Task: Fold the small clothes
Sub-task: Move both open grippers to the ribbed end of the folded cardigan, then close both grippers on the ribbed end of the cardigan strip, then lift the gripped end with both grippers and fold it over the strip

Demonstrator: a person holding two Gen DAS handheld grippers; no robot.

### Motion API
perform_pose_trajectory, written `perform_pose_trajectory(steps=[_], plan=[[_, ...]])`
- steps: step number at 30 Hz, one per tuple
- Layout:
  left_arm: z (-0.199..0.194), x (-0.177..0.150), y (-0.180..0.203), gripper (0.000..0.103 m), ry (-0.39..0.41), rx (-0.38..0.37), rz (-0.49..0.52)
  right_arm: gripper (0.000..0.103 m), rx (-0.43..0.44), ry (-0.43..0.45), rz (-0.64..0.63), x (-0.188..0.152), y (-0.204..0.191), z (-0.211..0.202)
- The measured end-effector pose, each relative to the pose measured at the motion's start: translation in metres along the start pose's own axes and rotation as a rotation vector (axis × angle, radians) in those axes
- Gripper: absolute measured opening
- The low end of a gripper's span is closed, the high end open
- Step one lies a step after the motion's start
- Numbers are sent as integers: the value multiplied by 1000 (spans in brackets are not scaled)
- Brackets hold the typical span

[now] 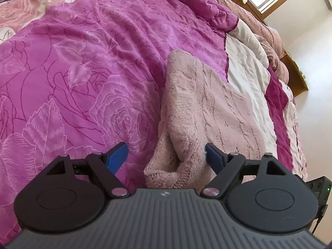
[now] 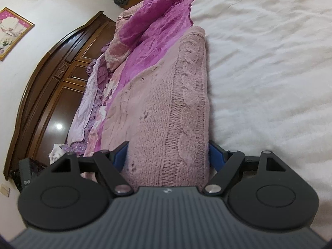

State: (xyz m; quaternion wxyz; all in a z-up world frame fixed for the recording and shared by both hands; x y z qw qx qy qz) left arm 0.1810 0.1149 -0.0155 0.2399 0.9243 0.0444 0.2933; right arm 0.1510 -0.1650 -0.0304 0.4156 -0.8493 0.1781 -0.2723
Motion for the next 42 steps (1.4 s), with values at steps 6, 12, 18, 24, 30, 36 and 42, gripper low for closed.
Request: perform_pose_trajectory(steps=[6,12,18,24,30,36,42], plan=[[5,0,3,86,13,-9,11,81,3,-13,-26,-1,-2,4],[10,-2,10,86,31,-33,26,69,5,-31,-24,1,-7,7],[7,-5,25,56,60,-98,42,55,31,-28,1,7,-17,-2],[-7,-4,38,44,86,-127,26,53,83,-36,85,17,-27,-17],[-20,-12,59,43,77,-177,5,52,87,-23,79,22,-36,-48],[-30,-30,95,42,77,-218,22,52,61,2,66,23,-33,-88],[-41,-53,132,40,66,-264,57,52,49,38,50,16,-27,-130]])
Point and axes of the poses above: each gripper's, at about its wrist camera, not at the fingertips, and z roughly the way its jaws point, y to its right, x to its top, the point moved 9 cm from there along z, roughly the way its jaws point, and after that the axes turned 8 degrees about z, right-handed, at the moved point
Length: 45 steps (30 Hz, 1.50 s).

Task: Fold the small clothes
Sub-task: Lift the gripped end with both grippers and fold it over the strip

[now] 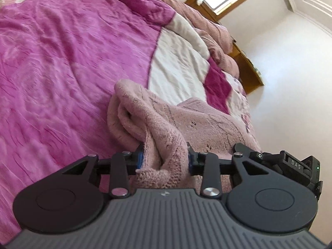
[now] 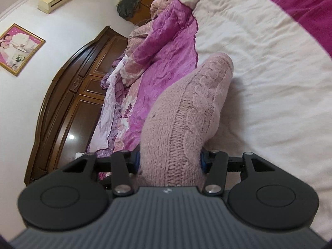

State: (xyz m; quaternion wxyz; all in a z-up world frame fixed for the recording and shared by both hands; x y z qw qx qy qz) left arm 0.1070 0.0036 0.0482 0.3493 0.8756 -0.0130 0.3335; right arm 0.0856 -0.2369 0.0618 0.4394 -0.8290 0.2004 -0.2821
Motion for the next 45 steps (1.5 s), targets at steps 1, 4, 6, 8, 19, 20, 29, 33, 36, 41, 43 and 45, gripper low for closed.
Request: perform_pose_trajectory(steps=[1,4,6,8,19,20,29,33,36,41,43,45], plan=[[-1,-4,5,40,-2,-7,5,52,-1,2,3,-2,2,-5],[-3,-17,18,40,-15,-8,29,52,-11,11,18,-9,8,-17],[-3,-27,22,40,-33,-11,31,52,-16,16,31,-14,14,-23],[-3,-37,25,40,-51,-11,26,52,-17,19,48,-19,19,-28],[-7,-73,40,40,-94,-22,29,52,-17,30,91,-34,42,-54],[-6,-75,42,40,-98,-22,35,52,-18,32,97,-35,45,-56],[-5,-91,49,40,-133,8,80,52,-15,32,138,-52,68,-67],[-3,-100,49,40,-152,16,86,52,-31,29,160,-57,82,-69],[-1,-104,50,40,-164,28,105,52,-50,29,149,-60,87,-70],[0,-108,49,40,-180,72,156,53,-109,22,103,-66,91,-66],[0,-110,47,40,-191,84,159,55,-152,15,64,-68,92,-64],[0,-112,45,40,-197,97,167,59,-203,4,16,-71,93,-63]])
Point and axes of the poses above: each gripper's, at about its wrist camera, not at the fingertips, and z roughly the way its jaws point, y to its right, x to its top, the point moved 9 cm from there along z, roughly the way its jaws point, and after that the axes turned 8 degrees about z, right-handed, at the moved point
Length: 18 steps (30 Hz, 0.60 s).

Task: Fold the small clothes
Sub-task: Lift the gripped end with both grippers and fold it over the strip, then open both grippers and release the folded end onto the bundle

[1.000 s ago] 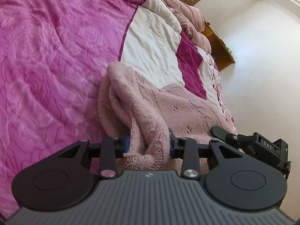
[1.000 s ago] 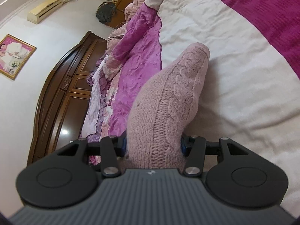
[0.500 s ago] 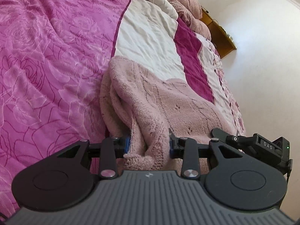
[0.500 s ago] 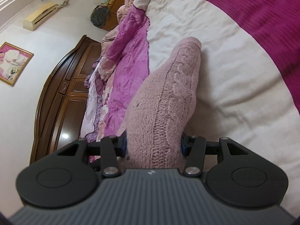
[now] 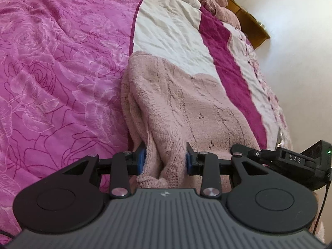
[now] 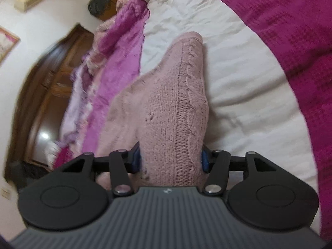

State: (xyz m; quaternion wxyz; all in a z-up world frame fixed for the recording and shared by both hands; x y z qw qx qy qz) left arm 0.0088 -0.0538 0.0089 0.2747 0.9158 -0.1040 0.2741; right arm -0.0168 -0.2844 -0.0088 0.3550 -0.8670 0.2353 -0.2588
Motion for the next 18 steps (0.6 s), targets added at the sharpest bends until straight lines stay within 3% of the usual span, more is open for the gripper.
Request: perform_pose_trajectory(steps=[8,13,18], plan=[[-13,10,-1,41,36,42,19,63,-56,21,-97,7,0,-18],[-16,32,0,43,66,68,57,63,-73,107,-124,32,-5,-28],[1,57,-1,55,77,117,99,70,-69,140,-99,66,-6,-9]])
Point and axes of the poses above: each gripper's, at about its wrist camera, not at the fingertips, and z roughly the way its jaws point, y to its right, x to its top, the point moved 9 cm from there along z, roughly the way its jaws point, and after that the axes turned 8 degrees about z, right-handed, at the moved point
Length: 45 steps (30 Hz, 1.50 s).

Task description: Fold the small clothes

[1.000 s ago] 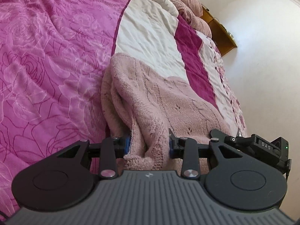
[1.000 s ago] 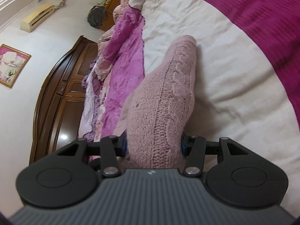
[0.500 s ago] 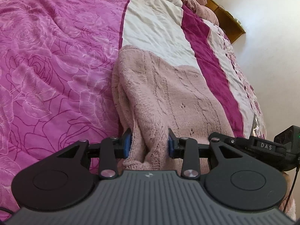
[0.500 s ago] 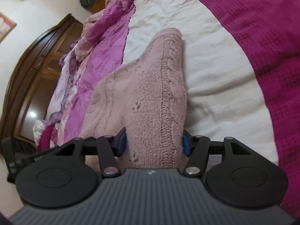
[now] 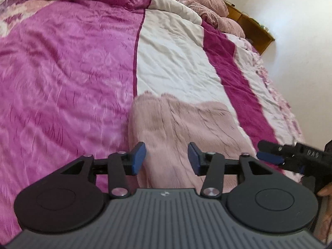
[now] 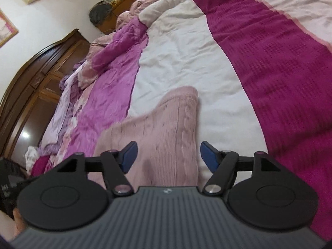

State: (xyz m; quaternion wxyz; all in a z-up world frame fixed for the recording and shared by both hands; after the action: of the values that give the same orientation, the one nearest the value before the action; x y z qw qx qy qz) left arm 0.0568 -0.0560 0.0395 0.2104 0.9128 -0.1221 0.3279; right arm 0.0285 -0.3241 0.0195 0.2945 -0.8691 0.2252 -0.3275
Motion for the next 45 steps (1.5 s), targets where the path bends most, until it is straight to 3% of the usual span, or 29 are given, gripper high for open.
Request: perform_pose_trajectory(steps=[5,13,14,15,16,18,21,26,28,30,33,36,45], plan=[[29,11,-6,56,-35,94,54,70,-42,-14,-7,10,3,34],[57,14,-8,54,-59,91,60,68,7,-35,18,9,2,65],[60,15,-8,50,-59,83,63,52,16,-30,5,9,1,67],[62,16,-6,38,-55,78,70,27,14,-15,-13,9,-1,67],[63,18,-3,31,-45,75,86,27,9,10,-35,10,-3,64],[60,25,6,26,-1,82,146,23,37,58,-55,13,-8,56],[61,31,15,25,42,105,221,23,-4,113,-79,16,-4,53],[85,24,9,28,14,150,269,28,-75,89,-96,14,12,73],[85,22,5,38,20,157,266,29,-67,79,-66,16,14,72],[81,22,3,41,13,163,257,34,-69,72,-54,17,13,68],[69,21,2,51,-7,188,258,45,-95,92,-59,16,9,56],[51,15,2,55,-36,209,242,54,-101,129,-78,15,1,34],[-16,-29,7,64,-66,175,169,57,-89,136,-190,-19,-25,-27]])
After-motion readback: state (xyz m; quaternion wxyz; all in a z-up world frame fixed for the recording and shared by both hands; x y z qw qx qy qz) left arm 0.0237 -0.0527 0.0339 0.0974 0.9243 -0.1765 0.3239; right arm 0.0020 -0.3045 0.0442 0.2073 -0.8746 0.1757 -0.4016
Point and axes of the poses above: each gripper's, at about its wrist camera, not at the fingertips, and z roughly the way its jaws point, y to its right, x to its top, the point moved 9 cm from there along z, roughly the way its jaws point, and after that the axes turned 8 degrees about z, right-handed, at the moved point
